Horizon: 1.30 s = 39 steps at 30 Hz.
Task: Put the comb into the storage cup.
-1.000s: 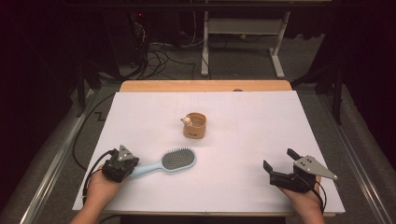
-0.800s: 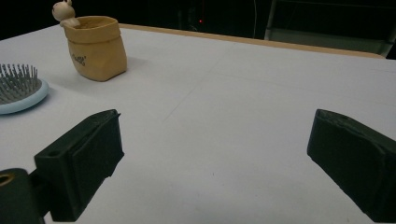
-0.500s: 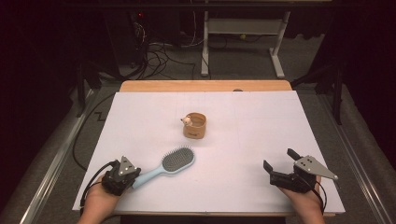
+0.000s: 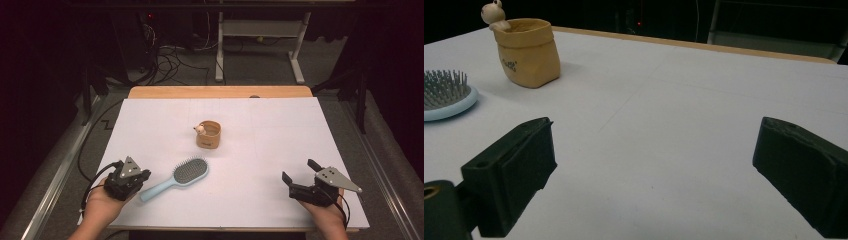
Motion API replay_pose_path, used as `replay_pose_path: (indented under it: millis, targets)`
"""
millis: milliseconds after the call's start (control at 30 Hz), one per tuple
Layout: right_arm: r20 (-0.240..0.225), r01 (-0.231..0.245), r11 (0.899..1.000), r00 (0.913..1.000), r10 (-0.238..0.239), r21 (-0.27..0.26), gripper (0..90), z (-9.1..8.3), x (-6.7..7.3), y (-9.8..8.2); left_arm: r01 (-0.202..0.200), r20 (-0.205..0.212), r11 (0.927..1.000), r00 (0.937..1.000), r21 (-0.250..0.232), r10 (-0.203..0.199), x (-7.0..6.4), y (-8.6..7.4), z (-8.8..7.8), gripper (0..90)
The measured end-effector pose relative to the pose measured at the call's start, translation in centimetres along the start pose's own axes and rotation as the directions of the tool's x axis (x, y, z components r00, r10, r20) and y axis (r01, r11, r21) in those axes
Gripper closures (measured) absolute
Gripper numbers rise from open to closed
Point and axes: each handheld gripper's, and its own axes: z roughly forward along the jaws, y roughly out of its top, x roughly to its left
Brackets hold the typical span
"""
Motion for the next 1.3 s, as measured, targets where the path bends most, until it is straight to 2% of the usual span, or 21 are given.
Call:
replay_pose_path:
  millis: [133,167,267,367,467,600,733,800,933,1033,1133,1267,1300]
  targets:
    - [0.000,0.001,1.000,1.0000,-0.001,0.002,4.0,0.0,0.0,0.0,-0.019,0.025,0.9998,0.9995,-0.001,0.019,-0.1,0.1,-0.2,75.9]
    - [0.000,0.001,1.000,1.0000,-0.001,0.002,4.1,0.0,0.0,0.0,-0.025,0.034,0.9997,0.9991,0.006,0.024,0.0,0.1,-0.2,67.9]
    - [0.000,0.002,1.000,1.0000,-0.002,0.003,4.1,0.0,0.0,0.0,-0.044,0.050,0.9990,0.9978,0.011,0.043,0.0,0.2,-0.2,63.8]
    - [0.001,0.002,1.000,1.0000,-0.002,0.003,4.1,0.0,0.0,0.0,-0.045,0.060,0.9987,0.9973,0.023,0.043,-0.1,0.5,0.0,50.8]
    - [0.000,0.001,1.000,1.0000,-0.001,0.007,4.2,0.0,0.0,0.0,-0.067,0.063,0.9974,0.9959,0.028,0.065,-0.4,0.8,0.3,34.1]
    - [0.001,0.001,1.000,1.0000,-0.001,0.007,4.3,0.0,-0.1,0.0,-0.089,0.096,0.9957,0.9916,0.027,0.086,-0.6,1.2,0.8,22.0]
    - [0.003,-0.001,1.000,1.0000,0.001,0.005,4.4,-0.1,-0.1,0.0,-0.110,0.139,0.9938,0.9846,0.019,0.106,-0.8,1.5,1.2,14.6]
    - [0.004,0.000,1.000,1.0000,0.000,0.006,4.4,-0.1,-0.1,0.0,-0.114,0.163,0.9932,0.9807,0.025,0.108,-1.0,1.7,1.5,7.9]
    - [0.002,0.002,1.000,1.0000,-0.002,0.007,4.4,-0.1,-0.1,0.0,-0.130,0.217,0.9911,0.9687,0.027,0.121,-1.1,2.0,2.0,0.5]
    - [0.002,0.002,1.000,1.0000,-0.002,0.007,4.5,0.0,-0.1,0.0,-0.116,0.224,0.9930,0.9687,0.023,0.108,-1.1,2.3,2.4,0.4]
    - [0.002,0.003,1.000,1.0000,-0.003,0.008,4.5,0.0,-0.1,0.0,-0.106,0.243,0.9940,0.9654,0.029,0.096,-1.0,2.6,2.7,0.3]
    - [0.003,0.003,1.000,1.0000,-0.003,0.010,4.5,0.0,-0.1,0.0,-0.108,0.248,0.9926,0.9644,0.054,0.092,-1.0,3.1,3.3,0.4]
    - [0.003,0.004,1.000,1.0000,-0.004,0.010,4.5,0.0,-0.1,0.0,-0.114,0.254,0.9918,0.9623,0.058,0.096,-1.0,3.3,3.4,0.4]
